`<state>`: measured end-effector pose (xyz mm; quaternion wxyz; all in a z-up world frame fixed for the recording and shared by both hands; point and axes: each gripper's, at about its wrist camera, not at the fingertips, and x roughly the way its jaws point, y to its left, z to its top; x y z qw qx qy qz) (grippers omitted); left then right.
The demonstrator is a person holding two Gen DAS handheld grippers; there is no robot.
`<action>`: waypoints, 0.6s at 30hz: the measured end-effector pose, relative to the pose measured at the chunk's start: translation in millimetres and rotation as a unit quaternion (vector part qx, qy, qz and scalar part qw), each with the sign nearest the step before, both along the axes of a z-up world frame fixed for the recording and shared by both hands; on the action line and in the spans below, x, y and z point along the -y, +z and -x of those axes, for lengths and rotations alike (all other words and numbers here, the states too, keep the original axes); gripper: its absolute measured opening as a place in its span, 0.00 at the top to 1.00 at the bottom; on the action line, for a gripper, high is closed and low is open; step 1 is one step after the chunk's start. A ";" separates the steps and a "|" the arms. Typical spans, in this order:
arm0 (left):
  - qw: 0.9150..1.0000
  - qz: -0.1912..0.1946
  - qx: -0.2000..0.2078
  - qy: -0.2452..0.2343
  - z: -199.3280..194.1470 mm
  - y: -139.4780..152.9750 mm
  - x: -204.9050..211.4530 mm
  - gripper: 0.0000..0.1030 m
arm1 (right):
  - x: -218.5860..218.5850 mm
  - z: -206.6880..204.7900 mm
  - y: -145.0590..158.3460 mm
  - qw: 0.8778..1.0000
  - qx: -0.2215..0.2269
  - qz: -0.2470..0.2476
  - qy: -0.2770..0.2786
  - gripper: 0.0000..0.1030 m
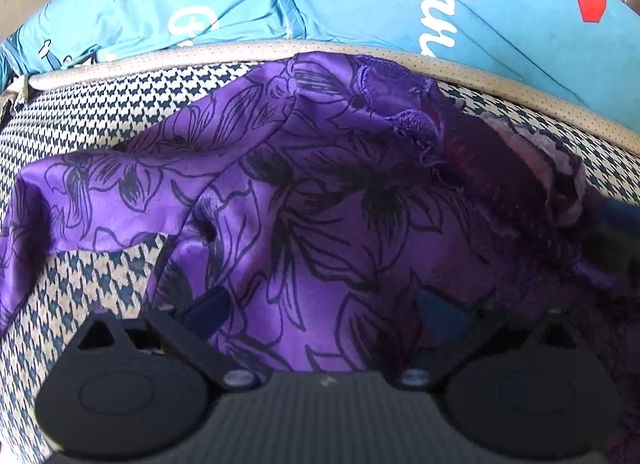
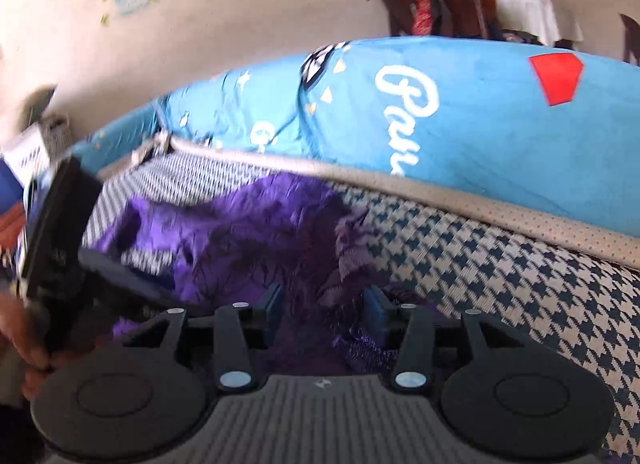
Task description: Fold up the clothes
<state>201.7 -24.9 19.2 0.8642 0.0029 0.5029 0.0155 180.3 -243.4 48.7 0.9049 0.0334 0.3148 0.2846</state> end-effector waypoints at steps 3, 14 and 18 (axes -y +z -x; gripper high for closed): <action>1.000 0.001 -0.005 0.004 0.8 -0.2 0.7 0.00 | 16.6 -9.4 3.0 0.997 -0.003 -0.066 -0.044 0.54; 1.000 -0.013 -0.012 -0.012 4.4 -6.2 9.2 0.00 | 15.3 -48.7 -21.3 0.993 -0.004 -0.059 -0.106 0.38; 1.000 -0.012 -0.012 -0.015 5.0 -6.5 9.7 0.00 | 28.1 -60.6 -26.7 0.987 -0.014 -0.093 -0.130 0.34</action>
